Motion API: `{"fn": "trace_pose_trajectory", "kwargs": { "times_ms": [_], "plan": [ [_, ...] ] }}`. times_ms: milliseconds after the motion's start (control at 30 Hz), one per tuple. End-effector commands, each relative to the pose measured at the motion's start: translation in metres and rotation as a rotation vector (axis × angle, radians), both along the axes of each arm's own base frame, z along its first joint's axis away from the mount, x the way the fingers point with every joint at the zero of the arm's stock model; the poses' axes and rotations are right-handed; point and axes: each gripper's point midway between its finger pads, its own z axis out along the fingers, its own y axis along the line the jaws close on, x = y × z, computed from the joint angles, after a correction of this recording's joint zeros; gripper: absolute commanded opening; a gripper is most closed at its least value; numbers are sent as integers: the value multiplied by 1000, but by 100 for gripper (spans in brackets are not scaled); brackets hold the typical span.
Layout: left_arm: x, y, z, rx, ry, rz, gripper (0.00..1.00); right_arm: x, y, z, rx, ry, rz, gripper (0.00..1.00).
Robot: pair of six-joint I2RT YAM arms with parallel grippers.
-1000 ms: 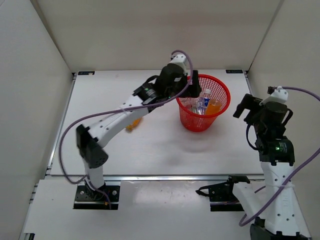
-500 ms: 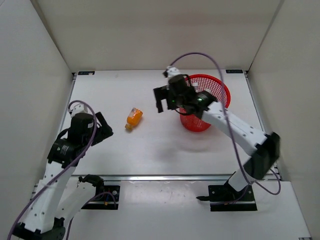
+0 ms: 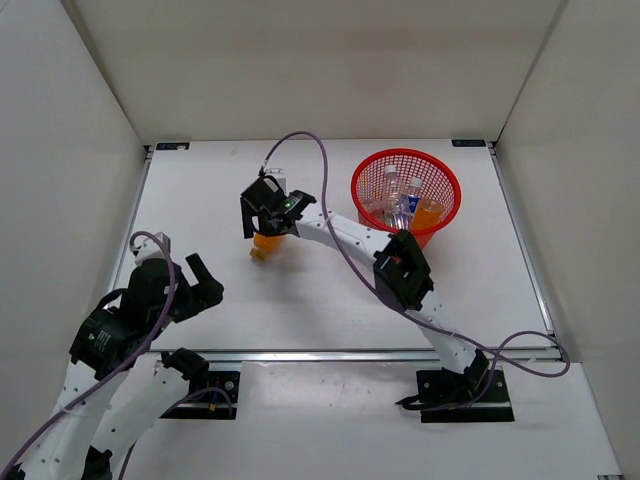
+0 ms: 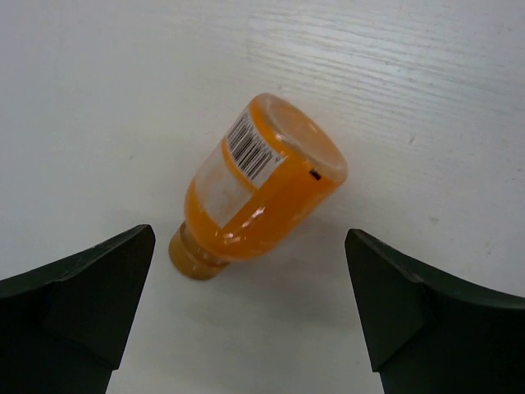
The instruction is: Put the plastic bottles in the bin
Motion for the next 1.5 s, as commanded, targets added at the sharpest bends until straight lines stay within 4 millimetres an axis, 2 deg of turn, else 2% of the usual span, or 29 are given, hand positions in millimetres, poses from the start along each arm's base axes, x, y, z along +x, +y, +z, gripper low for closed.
{"fn": "trace_pose_trajectory", "kwargs": {
  "times_ms": [0,67,200,400,433,467,500,533,567,600,633,700,733,767,833,867,933,967,1000,1067,1100,1133,1200,1233,1300,1333,1367,1433,1467],
  "plan": [
    [-4,-6,3,-24,-11,-38,99,35,-2,24,62,-79,-189,99],
    [-4,-17,3,-63,-18,-73,99,41,4,1,39,-69,-207,99],
    [-1,-32,5,-130,-45,-120,99,52,15,-10,82,-50,-227,99],
    [1,-28,2,-87,-37,-113,99,51,7,-56,27,53,-247,99],
    [0,-26,-6,-67,-13,-119,99,50,8,-52,26,47,-241,99],
    [1,-26,-2,-71,-24,-107,98,47,12,-51,26,49,-229,97],
    [3,-25,-3,-65,-27,-110,99,47,10,-48,7,33,-219,85],
    [4,-25,-3,-66,-30,-106,99,42,12,-44,-7,23,-206,65],
    [5,-25,-1,-69,-40,-103,99,46,11,-32,-12,-15,-205,46],
    [6,-27,-2,-71,-39,-103,98,42,11,-33,-39,-19,-185,41],
    [6,-26,-2,-69,-41,-105,98,45,12,-21,-33,-43,-173,34],
    [8,-28,0,-74,-43,-100,99,41,16,3,-7,-53,-128,28],
    [10,-29,0,-77,-47,-100,98,40,16,25,16,-68,-94,27],
    [12,-28,-2,-69,-44,-93,99,41,13,36,24,-75,-78,24],
    [17,-29,-3,-65,-40,-87,99,38,8,86,40,-148,4,22],
    [19,-31,-2,-70,-42,-91,98,35,4,98,38,-161,13,22],
    [28,-40,1,-84,-52,-116,99,27,-18,168,26,-290,37,23],
    [35,-41,6,-95,-76,-110,98,25,-37,197,-2,-352,24,23],
    [39,-43,0,-80,-48,-124,99,24,-46,208,-17,-375,19,24],
    [52,-52,-3,-78,-28,-160,98,22,-81,255,-30,-456,0,26],
    [57,-52,-4,-79,-20,-157,99,28,-98,254,-56,-443,-18,26],
    [63,-56,-5,-78,-13,-176,99,26,-107,262,-45,-446,-27,27],
    [75,-57,-6,-64,-12,-169,99,37,-158,283,-55,-458,-114,26],
    [78,-58,-12,-54,6,-168,99,47,-179,281,-72,-448,-155,25],
    [87,-57,-12,-47,12,-155,99,49,-213,291,-89,-454,-205,26],
    [92,-55,-15,-33,24,-147,99,51,-230,290,-101,-442,-221,27],
    [95,-56,-17,-21,33,-161,99,52,-235,285,-117,-430,-216,28],
    [103,-56,-16,-34,26,-137,99,50,-268,275,-151,-407,-264,29],
    [104,-59,-17,-49,31,-154,99,58,-278,250,-189,-374,-279,29]
  ]
}}
